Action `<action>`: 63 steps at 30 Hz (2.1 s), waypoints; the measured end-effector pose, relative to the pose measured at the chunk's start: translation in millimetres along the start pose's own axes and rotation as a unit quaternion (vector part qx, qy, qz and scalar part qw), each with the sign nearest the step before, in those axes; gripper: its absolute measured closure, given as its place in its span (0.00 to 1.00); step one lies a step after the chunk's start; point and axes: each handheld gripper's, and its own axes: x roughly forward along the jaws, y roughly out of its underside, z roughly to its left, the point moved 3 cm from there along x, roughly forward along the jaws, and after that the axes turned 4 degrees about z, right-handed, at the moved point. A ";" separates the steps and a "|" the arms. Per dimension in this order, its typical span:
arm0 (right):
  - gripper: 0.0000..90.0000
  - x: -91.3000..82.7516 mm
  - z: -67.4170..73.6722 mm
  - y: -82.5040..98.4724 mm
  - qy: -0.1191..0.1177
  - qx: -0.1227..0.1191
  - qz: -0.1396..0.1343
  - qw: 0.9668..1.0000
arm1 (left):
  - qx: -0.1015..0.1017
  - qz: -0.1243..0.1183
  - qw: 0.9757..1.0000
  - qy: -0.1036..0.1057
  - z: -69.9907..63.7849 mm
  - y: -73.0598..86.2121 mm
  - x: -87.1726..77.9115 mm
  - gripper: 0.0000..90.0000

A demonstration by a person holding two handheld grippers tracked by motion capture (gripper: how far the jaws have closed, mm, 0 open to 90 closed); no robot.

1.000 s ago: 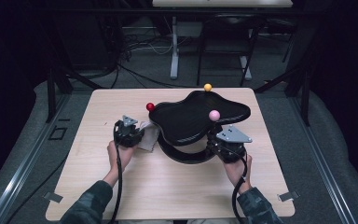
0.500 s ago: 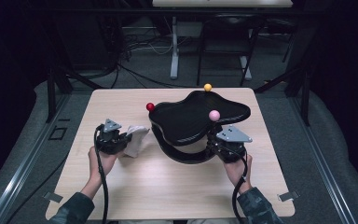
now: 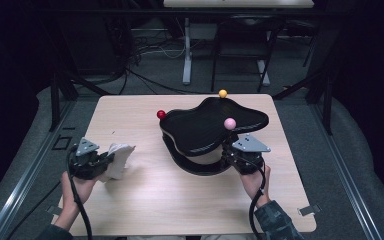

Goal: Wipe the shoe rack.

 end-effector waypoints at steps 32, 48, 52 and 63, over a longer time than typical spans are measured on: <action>0.83 0.2 0.0 -0.3 0.001 -0.001 0.000 1.000 | -0.068 0.007 0.998 0.012 34.5 43.0 -19.0 0.23; 0.83 0.3 -0.6 -0.3 0.002 -0.001 -0.001 1.000 | -0.027 -0.002 0.996 0.082 -23.4 -31.7 66.7 0.06; 0.83 0.3 -0.9 -0.4 0.002 -0.002 0.000 1.000 | -0.019 0.000 0.996 0.091 -36.7 -43.7 90.3 0.05; 0.83 0.3 -1.3 -0.5 0.000 -0.004 0.000 1.000 | 0.015 -0.011 0.996 0.089 -58.5 -64.8 140.5 0.18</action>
